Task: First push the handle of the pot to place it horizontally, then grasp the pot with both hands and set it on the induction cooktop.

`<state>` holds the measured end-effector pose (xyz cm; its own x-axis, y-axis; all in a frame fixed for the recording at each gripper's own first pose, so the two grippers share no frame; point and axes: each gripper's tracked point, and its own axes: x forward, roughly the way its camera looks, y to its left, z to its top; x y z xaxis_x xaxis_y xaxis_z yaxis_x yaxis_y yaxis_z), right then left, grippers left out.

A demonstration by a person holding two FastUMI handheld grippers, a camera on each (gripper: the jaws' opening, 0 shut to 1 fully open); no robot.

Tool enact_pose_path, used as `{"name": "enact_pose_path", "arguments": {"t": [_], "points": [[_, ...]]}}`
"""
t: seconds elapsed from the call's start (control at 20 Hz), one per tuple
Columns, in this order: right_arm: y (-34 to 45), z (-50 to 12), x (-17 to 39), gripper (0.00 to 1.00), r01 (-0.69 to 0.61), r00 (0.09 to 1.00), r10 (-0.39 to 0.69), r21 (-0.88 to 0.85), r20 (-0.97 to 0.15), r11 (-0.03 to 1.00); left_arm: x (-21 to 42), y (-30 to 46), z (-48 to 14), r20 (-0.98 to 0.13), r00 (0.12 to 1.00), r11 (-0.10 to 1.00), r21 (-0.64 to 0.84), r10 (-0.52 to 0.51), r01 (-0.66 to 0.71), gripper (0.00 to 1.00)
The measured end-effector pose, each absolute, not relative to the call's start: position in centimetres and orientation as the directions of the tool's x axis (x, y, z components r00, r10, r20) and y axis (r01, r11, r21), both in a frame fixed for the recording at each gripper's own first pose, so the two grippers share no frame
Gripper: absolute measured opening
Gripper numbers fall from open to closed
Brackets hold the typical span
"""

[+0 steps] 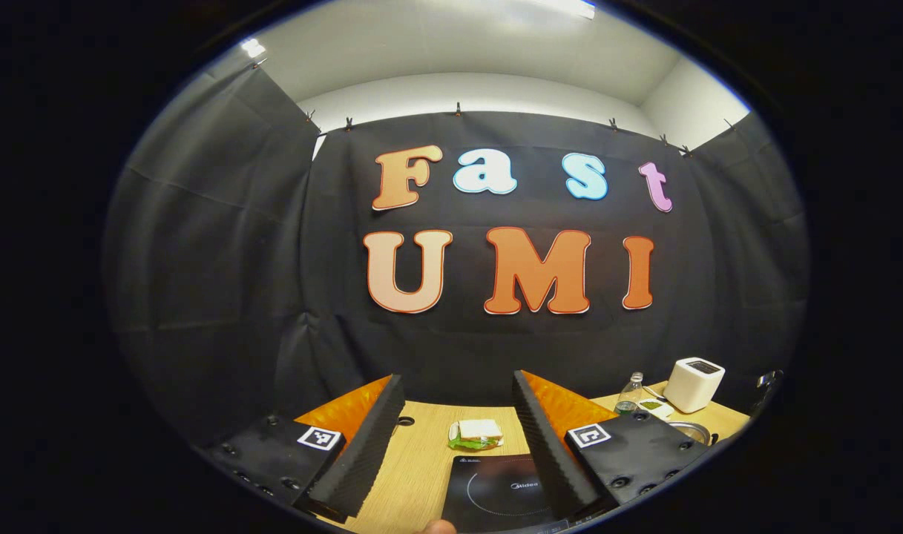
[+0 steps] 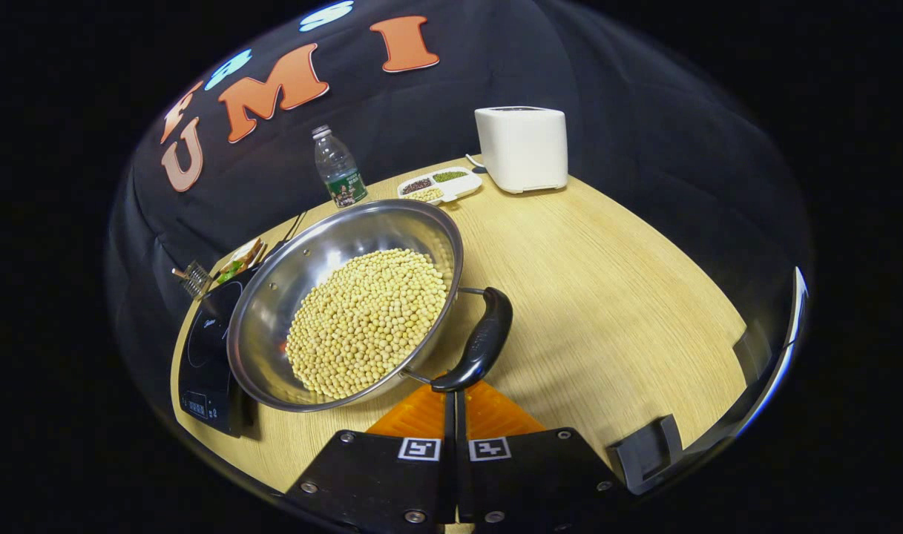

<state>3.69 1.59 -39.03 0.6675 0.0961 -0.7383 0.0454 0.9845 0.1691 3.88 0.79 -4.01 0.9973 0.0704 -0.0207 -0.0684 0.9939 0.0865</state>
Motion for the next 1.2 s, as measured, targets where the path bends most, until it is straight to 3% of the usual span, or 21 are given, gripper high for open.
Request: {"name": "enact_pose_path", "arguments": {"t": [1.2], "points": [[-1.4,-39.7,9.2,0.0,0.109,0.671,0.094,0.223,-0.735,0.969,5.8,-0.1,-4.2,-0.014,0.997,0.991,0.105,0.08,-0.078,0.96]]}}
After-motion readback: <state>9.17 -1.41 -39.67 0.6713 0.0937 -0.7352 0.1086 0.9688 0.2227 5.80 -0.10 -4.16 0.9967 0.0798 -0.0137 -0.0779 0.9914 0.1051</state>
